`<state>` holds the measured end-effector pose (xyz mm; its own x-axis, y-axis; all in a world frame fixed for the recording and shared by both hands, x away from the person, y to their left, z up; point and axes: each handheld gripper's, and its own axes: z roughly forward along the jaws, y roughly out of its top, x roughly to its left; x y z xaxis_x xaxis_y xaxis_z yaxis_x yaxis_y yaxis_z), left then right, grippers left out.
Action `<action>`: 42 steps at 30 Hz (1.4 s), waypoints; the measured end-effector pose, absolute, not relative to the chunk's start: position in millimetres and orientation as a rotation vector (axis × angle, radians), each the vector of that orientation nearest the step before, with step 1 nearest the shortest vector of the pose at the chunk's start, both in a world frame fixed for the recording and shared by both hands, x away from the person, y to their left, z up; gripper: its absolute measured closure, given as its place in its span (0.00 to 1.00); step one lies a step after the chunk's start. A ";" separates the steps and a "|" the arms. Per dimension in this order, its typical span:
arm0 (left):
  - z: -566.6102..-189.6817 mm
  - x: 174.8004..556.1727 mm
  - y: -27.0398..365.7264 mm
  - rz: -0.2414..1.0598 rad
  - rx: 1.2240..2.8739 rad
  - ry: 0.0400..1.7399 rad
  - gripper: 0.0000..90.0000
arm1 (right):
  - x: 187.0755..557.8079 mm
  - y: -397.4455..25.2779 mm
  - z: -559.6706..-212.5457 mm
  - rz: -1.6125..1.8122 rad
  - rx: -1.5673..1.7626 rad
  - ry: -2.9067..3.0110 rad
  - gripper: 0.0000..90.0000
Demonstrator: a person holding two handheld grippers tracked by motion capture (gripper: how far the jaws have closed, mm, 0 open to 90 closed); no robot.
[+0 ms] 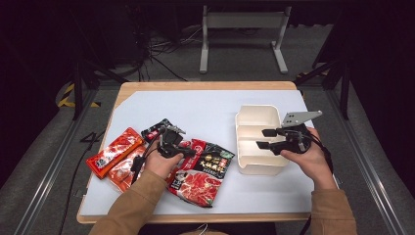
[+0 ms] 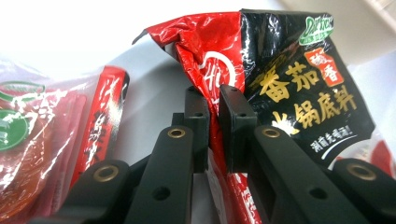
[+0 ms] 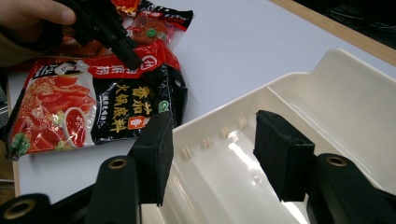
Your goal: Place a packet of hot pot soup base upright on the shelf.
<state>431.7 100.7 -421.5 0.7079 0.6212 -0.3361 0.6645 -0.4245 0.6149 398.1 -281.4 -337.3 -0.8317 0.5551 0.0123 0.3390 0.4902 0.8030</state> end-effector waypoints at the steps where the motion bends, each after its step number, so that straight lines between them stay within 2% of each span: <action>1: -418.8 430.0 100.9 -0.070 2.144 0.973 0.92 | 397.8 -282.1 -336.6 1.259 0.765 2.484 0.52; 16: -371.4 404.8 106.6 -0.032 2.011 0.804 0.96 | 393.3 -283.3 -329.4 1.272 0.752 2.455 0.51; 27: -339.1 378.5 106.8 0.065 1.977 0.683 0.97 | 386.8 -294.3 -317.3 1.334 0.763 2.413 0.54; 42: -317.1 356.8 114.4 0.226 1.849 0.629 0.97 | 366.8 -274.6 -292.0 1.421 0.635 2.419 0.51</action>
<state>356.8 114.4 -317.1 0.8399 0.5230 -0.1452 0.3105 -0.2436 0.9188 366.8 -274.6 -292.0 -0.8692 0.4945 -0.0059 0.2356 0.4245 0.8743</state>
